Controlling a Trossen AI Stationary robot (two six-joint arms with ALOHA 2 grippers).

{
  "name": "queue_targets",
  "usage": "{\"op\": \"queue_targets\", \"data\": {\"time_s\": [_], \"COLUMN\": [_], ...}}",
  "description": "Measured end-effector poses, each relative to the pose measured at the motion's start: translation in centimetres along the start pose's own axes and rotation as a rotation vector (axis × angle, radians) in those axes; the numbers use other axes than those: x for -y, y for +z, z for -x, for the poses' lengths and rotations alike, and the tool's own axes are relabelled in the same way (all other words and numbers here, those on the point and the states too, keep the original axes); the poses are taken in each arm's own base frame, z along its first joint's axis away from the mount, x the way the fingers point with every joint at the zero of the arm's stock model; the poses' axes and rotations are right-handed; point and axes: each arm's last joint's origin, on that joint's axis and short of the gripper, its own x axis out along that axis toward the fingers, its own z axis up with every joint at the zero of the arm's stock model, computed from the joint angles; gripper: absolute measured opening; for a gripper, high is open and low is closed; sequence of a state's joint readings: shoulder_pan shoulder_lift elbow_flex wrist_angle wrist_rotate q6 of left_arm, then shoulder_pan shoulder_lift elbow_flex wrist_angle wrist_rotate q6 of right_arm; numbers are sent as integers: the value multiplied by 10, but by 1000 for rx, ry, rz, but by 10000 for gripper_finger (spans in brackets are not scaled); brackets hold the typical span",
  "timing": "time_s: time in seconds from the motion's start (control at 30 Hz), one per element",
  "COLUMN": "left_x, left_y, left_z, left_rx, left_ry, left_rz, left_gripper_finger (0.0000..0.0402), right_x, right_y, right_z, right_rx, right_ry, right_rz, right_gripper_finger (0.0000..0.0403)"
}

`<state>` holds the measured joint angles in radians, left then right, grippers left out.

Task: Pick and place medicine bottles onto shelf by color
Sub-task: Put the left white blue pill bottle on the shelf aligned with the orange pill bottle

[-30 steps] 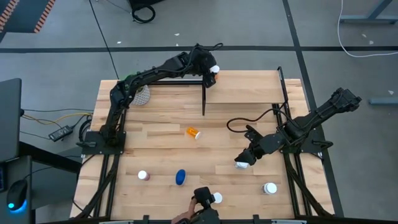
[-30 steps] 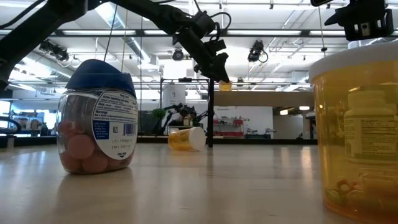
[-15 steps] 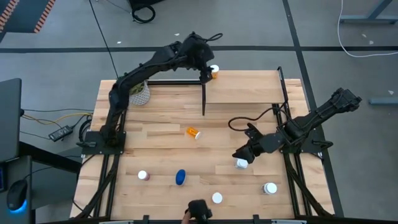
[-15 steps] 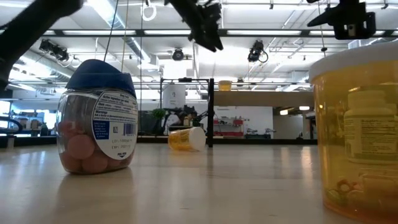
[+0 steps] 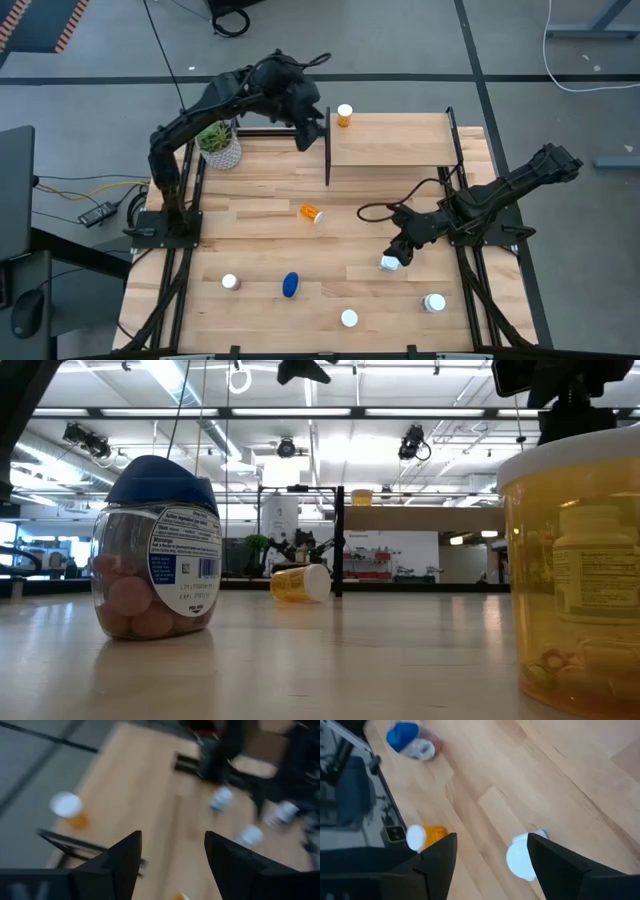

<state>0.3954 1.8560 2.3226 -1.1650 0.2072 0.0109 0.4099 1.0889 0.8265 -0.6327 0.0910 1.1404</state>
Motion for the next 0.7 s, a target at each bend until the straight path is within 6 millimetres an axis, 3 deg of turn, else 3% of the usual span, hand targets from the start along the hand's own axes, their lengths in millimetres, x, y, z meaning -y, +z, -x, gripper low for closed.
{"op": "queue_targets", "data": {"time_s": [0.2, 0.4, 0.53, 0.7], "left_x": [31, 60, 71, 71], "left_y": [-15, -29, -48, -75], "left_z": [-3, -21, -28, -24], "left_rx": [-142, -224, -270, -174], "left_ry": [-115, -179, -202, -207], "left_rz": [-42, -98, -111, -34], "left_gripper_finger": [202, 183, 175, 172], "right_x": [0, 3, 4, 3], "right_y": [-2, -9, -11, -14], "right_z": [-15, -46, -55, -55], "right_rx": [-41, -157, -173, -180], "right_ry": [-57, -155, -192, -189], "right_rz": [82, 143, 118, 125], "right_gripper_finger": [260, 310, 344, 373]}}
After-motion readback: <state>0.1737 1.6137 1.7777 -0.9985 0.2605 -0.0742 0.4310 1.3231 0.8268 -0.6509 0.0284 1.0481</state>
